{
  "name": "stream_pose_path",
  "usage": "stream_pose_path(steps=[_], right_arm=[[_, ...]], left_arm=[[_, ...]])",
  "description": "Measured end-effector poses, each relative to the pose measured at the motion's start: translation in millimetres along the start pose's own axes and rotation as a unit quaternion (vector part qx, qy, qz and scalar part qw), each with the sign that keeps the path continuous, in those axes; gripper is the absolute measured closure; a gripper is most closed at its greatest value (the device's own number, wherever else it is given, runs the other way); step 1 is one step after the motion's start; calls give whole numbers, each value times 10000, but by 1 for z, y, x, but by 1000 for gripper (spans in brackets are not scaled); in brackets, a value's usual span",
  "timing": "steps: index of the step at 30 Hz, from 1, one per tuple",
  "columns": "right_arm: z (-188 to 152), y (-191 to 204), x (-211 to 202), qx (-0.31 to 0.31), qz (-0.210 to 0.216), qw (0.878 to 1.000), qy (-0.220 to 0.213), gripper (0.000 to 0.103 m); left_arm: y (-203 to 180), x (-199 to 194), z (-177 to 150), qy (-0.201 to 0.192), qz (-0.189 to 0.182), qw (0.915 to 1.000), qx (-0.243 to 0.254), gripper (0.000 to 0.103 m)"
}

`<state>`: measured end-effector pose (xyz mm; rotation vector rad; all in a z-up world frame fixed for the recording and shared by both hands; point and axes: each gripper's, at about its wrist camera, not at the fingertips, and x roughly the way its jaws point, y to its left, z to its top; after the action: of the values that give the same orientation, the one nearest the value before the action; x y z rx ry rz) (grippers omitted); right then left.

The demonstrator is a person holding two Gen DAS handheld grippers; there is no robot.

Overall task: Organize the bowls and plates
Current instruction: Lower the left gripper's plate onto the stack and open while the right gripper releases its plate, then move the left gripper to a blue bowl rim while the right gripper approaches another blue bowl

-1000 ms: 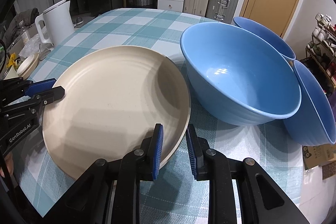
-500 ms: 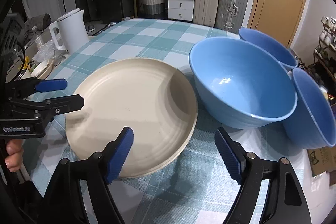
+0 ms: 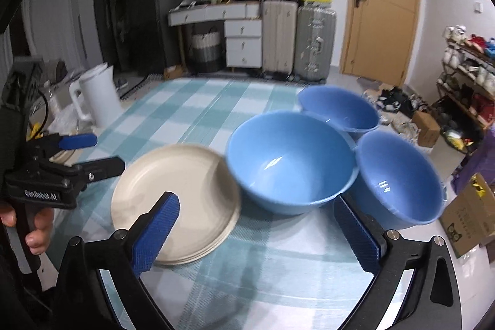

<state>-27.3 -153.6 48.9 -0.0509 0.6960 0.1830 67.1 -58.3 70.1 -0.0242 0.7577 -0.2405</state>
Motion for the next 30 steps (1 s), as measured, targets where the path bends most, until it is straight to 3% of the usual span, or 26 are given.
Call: stream_pose_path(steps=[6, 17, 30], right_arm=[[17, -37, -21, 403, -142, 9986, -313, 1], [45, -92, -38, 740, -267, 9961, -395, 1], [82, -138, -32, 1010, -326, 9936, -392, 1]], left_arm=[[-23, 1, 25, -193, -144, 9996, 159, 1], [-49, 20, 77, -261, -566, 9980, 100, 1], [-62, 69, 120, -14, -534, 9985, 121, 1]])
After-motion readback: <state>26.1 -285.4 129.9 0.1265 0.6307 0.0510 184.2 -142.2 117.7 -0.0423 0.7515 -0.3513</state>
